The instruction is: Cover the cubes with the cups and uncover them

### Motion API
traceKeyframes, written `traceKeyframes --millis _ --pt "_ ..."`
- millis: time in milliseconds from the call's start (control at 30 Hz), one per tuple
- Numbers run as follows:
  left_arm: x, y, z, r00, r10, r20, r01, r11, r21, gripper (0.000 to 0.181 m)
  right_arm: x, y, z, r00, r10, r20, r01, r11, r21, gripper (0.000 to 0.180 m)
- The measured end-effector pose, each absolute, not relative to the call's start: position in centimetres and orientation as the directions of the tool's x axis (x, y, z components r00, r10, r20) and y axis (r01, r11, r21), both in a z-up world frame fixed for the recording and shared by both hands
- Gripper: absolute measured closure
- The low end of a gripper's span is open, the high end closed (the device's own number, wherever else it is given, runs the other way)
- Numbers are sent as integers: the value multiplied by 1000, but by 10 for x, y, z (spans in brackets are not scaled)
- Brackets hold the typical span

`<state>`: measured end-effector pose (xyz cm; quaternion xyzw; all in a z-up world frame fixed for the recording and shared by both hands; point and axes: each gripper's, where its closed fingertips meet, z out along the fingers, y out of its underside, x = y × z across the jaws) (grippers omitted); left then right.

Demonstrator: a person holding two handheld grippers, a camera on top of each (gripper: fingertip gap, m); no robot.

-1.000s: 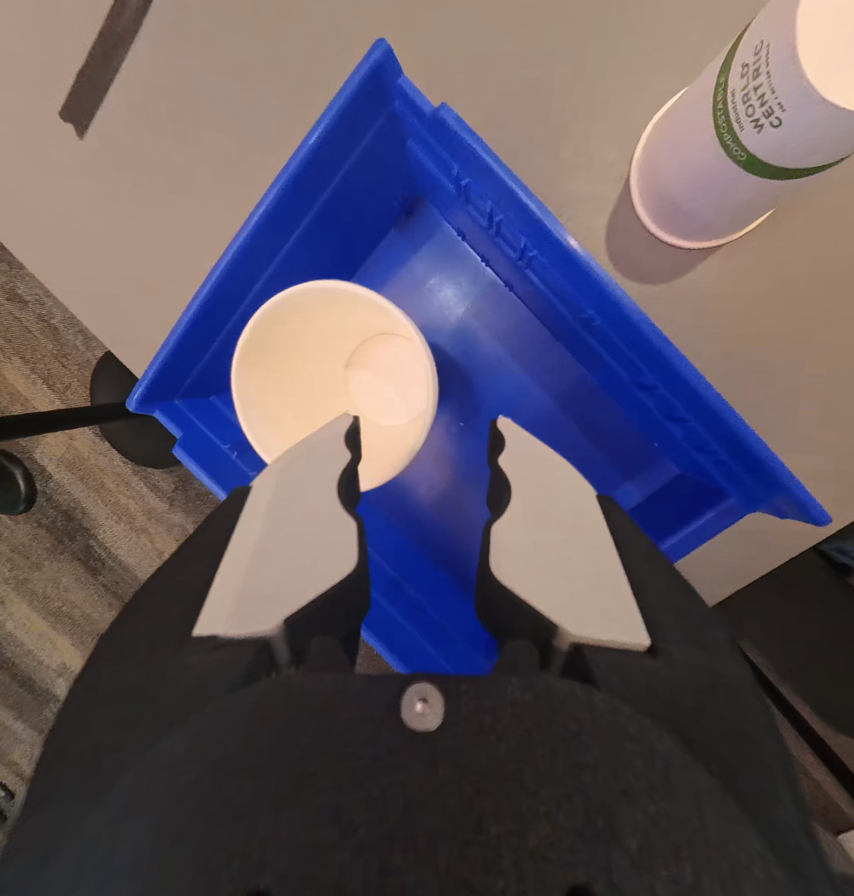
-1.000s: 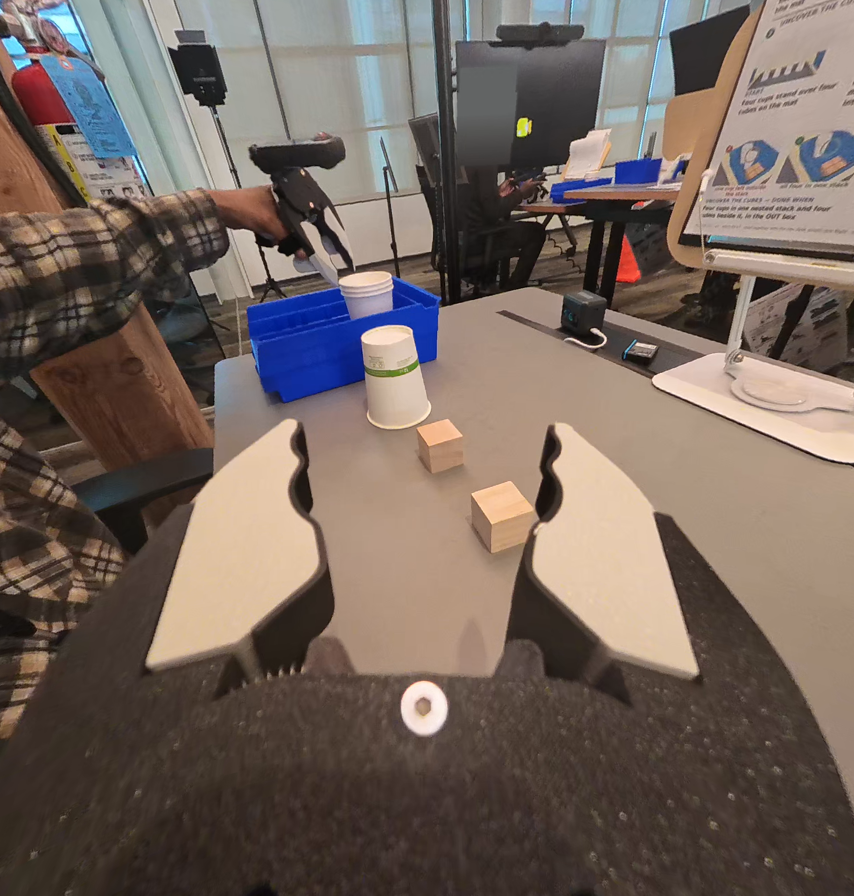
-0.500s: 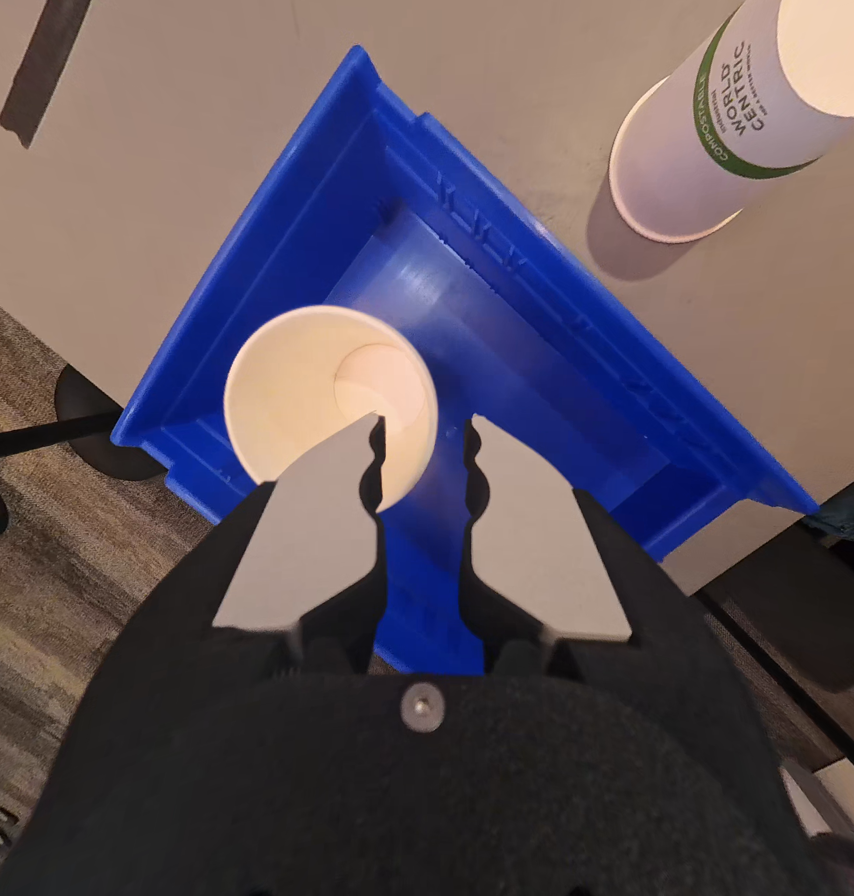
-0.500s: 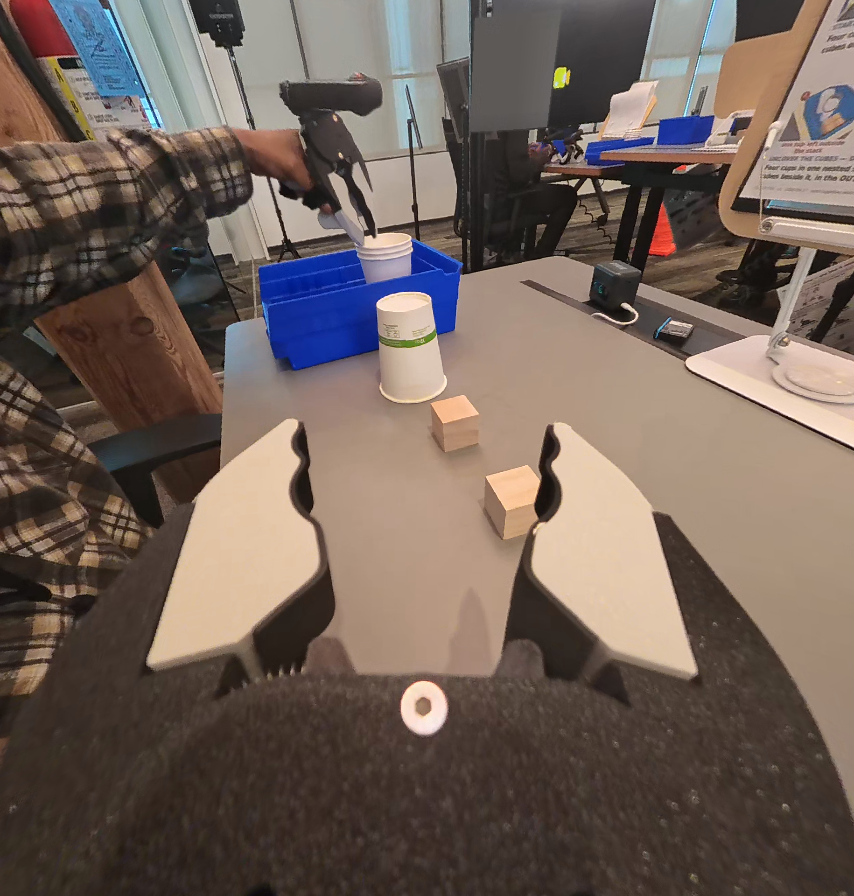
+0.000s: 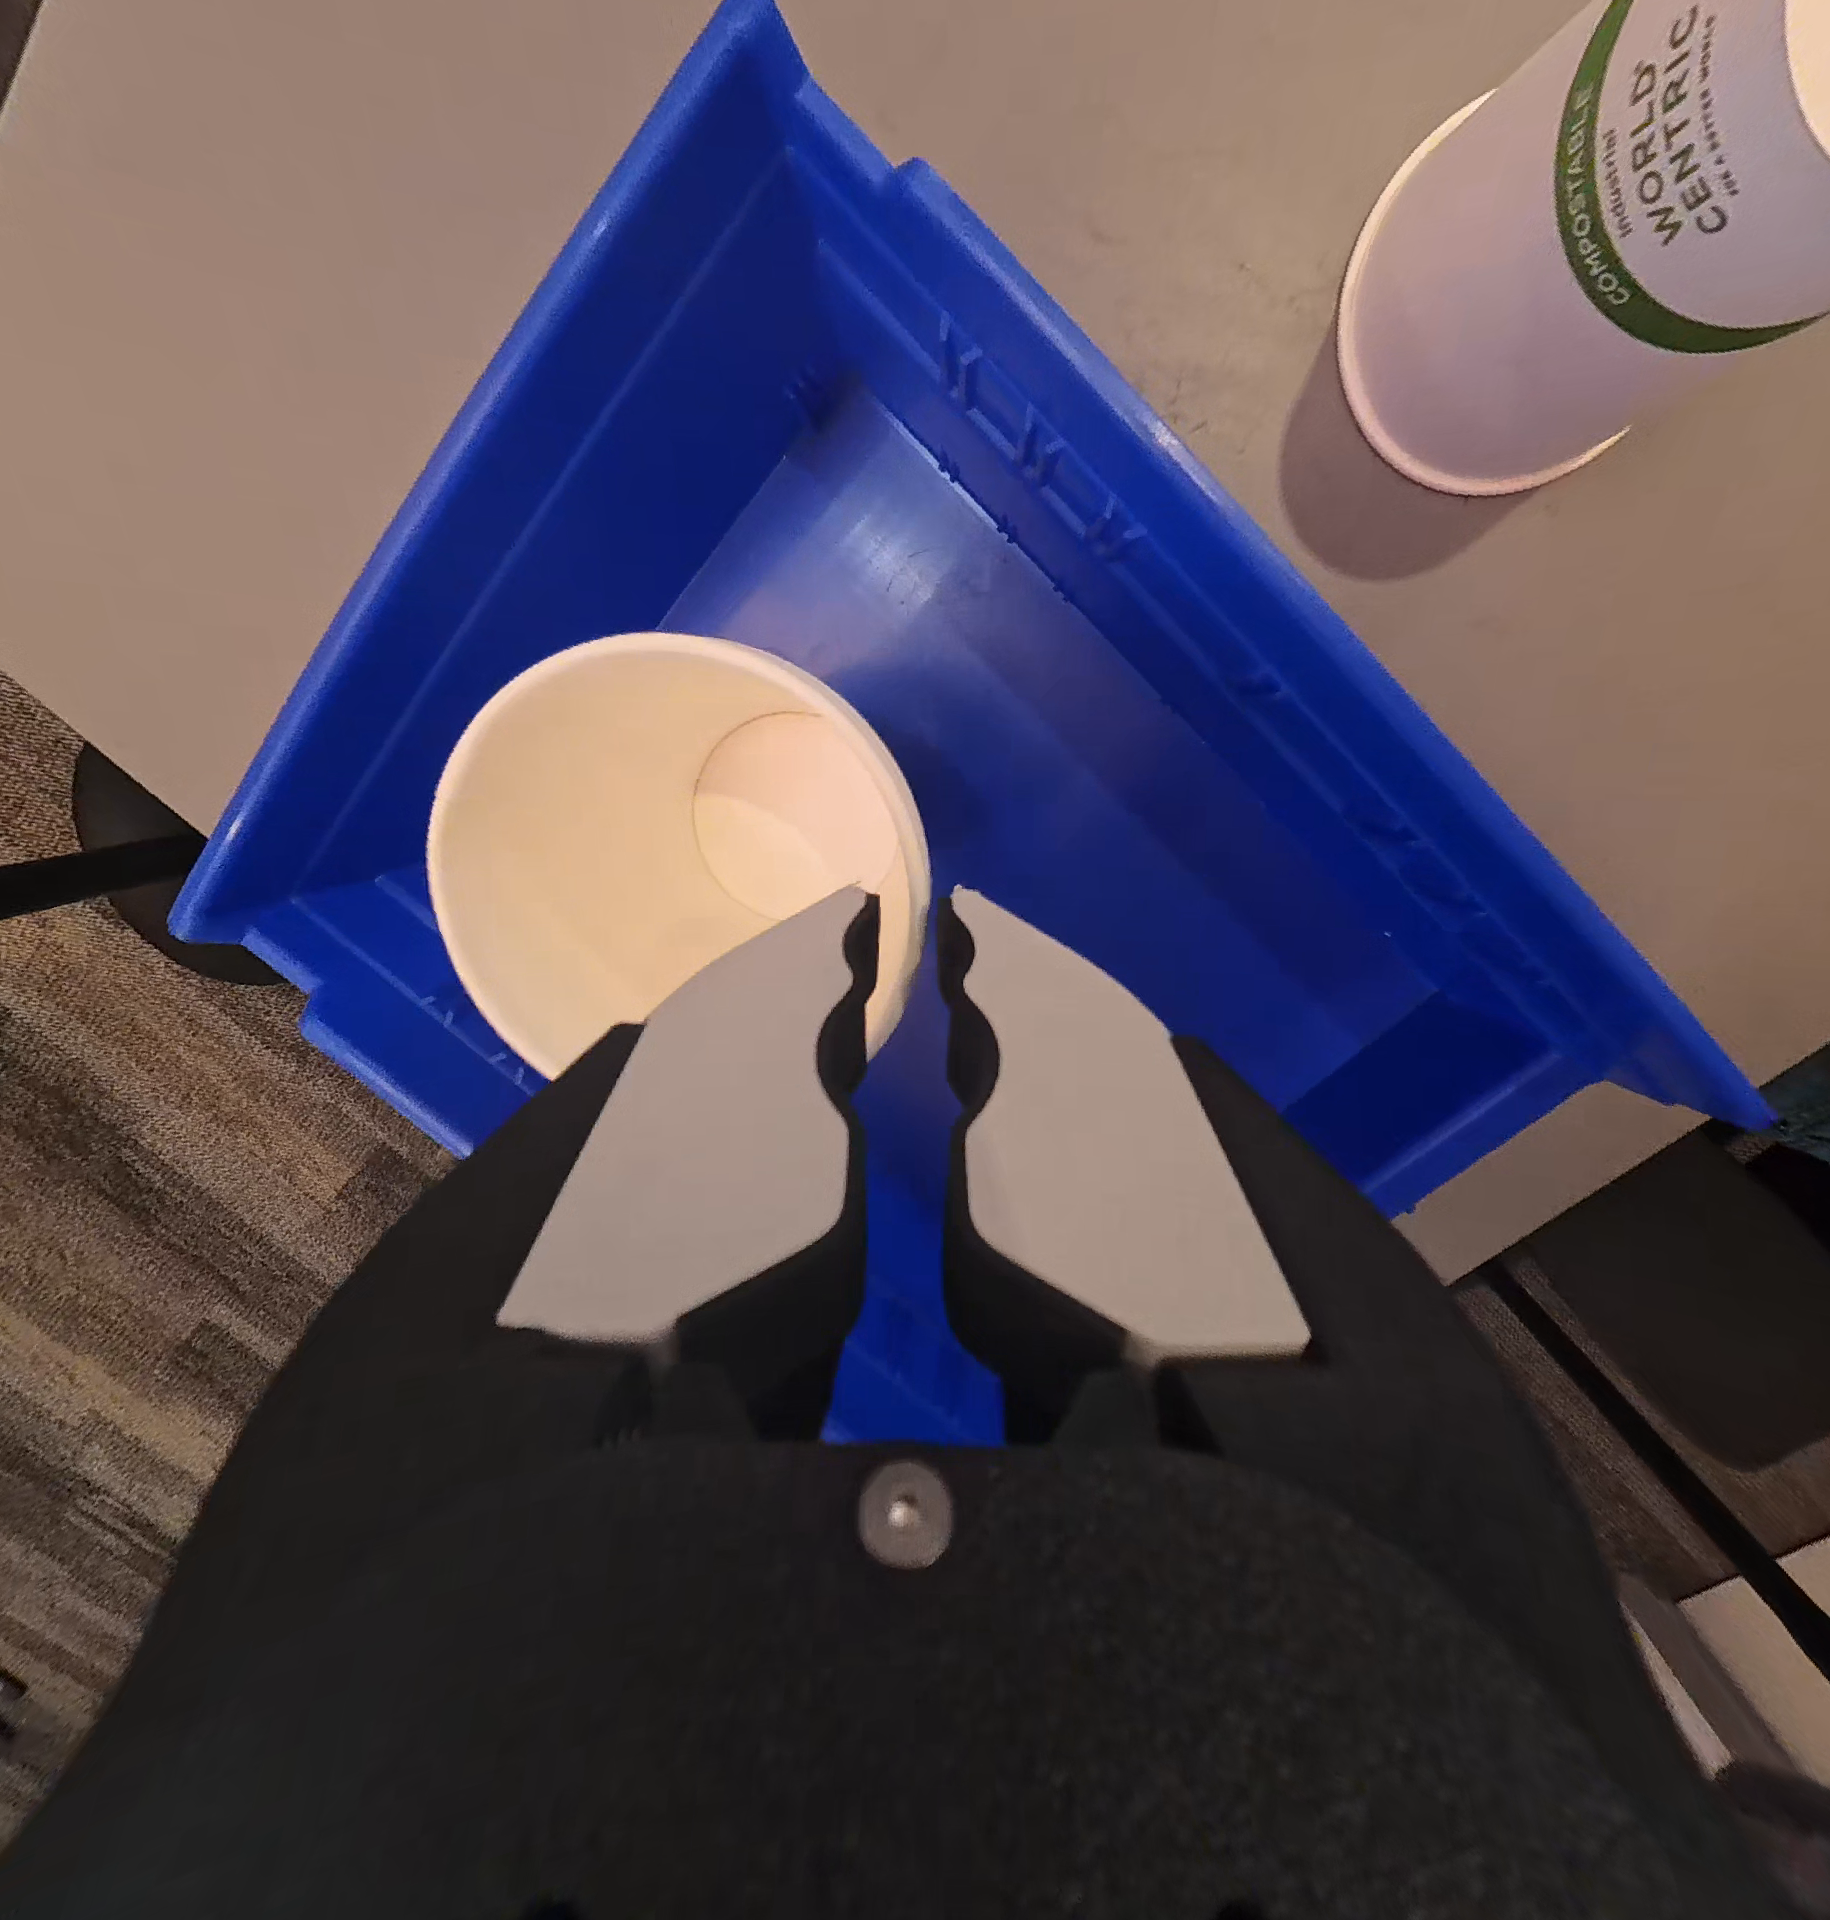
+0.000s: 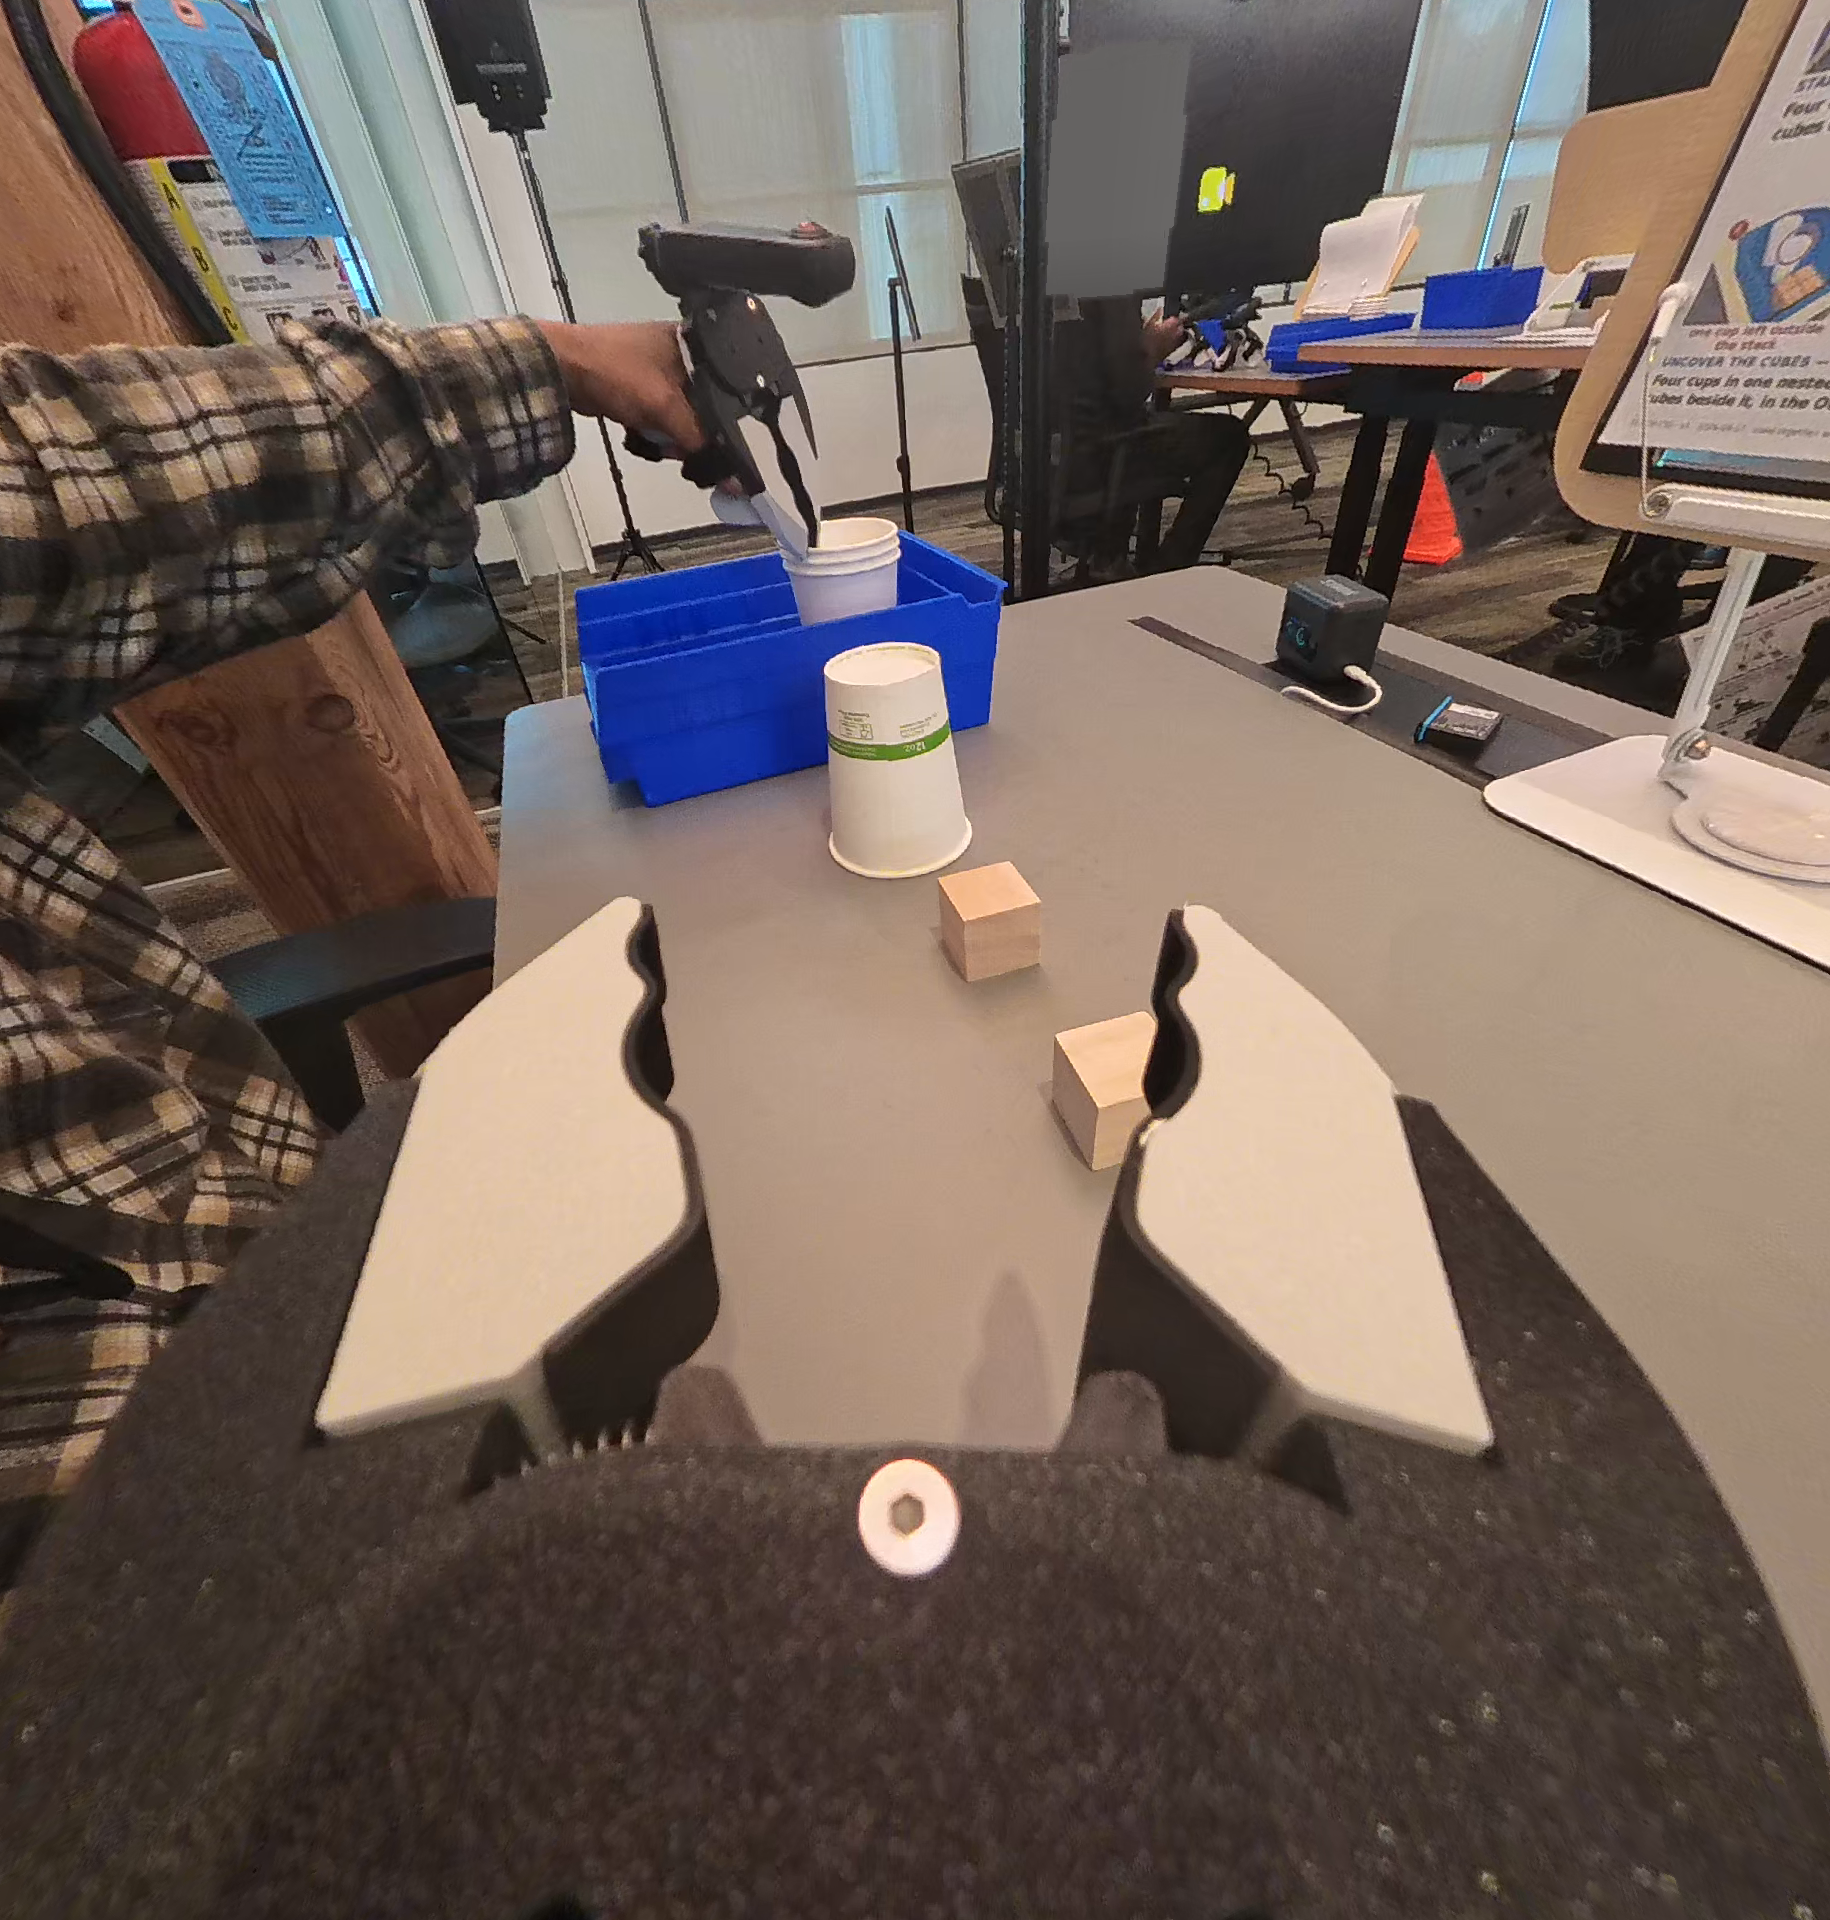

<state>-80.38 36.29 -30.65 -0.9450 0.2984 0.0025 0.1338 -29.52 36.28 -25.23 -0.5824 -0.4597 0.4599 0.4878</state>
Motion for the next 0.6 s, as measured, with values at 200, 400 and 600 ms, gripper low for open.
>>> traceKeyframes --millis 200,400,600 --pt "-802 364 -309 827 -558 -65 -554 -792 -257 178 -294 364 -251 161 983 -91 79 -105 -991 92" --pt "-806 362 -302 839 -540 -73 -540 -806 -243 178 -295 363 -252 152 984 -94 83 -107 -991 92" --pt "-810 361 -289 843 -525 -116 -537 -806 -250 178 -296 361 -252 144 985 -92 88 -106 -991 93"
